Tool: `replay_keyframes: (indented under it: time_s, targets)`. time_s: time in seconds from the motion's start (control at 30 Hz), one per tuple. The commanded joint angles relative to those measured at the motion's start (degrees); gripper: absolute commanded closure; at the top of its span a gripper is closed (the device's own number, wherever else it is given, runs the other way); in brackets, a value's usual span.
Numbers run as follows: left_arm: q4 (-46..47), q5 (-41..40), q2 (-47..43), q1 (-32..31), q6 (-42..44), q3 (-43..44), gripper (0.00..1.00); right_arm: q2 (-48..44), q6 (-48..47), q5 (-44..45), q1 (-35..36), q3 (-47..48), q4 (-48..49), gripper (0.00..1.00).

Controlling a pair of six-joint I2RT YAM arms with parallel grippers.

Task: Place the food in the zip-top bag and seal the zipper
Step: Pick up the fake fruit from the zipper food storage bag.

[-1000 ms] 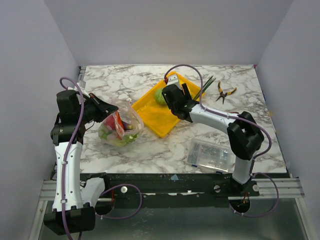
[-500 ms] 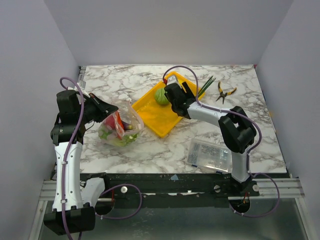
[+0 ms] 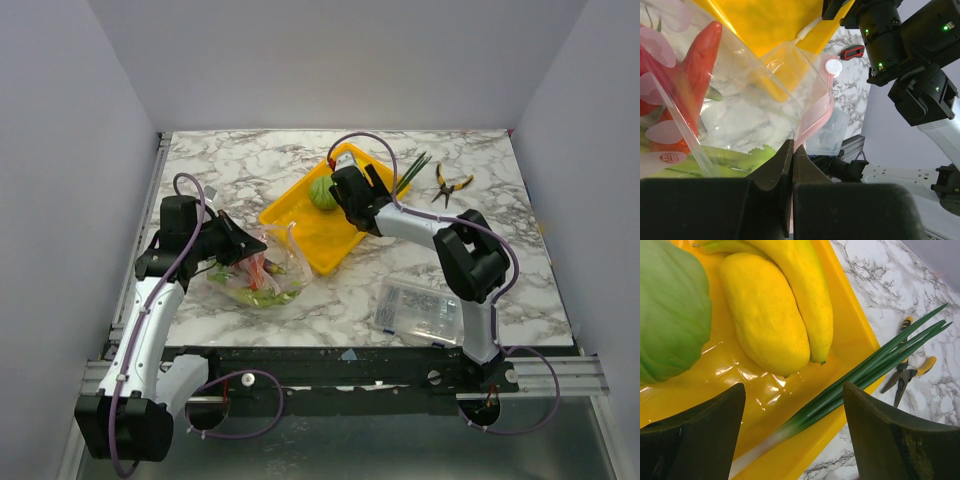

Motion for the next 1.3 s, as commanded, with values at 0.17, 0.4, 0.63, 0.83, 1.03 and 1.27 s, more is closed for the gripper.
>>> replay_keyframes:
  time_s: [0.17, 0.4, 0.63, 0.83, 1.03, 1.27]
  targets:
    - [1.48, -1.21, -2.38, -0.97, 0.31, -0.82, 1.0, 2.72, -1.05, -5.59, -1.01, 2.34, 4.13, 0.19]
    - [-0.37, -2.02, -3.22, -0.97, 1.71, 0.21, 1.0, 7.1, -4.89, -4.49, -1.2, 4.95, 6.52, 0.16]
    - [-2.98, -4.62, -4.51, -1.02, 3.14, 3.27, 1.0, 10.28, -8.38, -1.8, -1.93, 5.38, 10.73, 0.16]
    - [-3.28, -4.58, -4.29, -0.99, 3.17, 3.24, 1.0, 13.24, -10.85, 0.44, -1.99, 5.07, 15.24, 0.16]
    - [-3.82, -4.96, -4.03, -0.97, 3.31, 4.02, 1.0, 14.98, -11.31, 2.46, -2.06, 4.24, 19.2, 0.27]
    - [-4.22, -5.49, -3.86, -1.02, 3.31, 4.68, 1.0, 11.37, -8.19, -2.24, -1.99, 1.77, 18.74, 0.49]
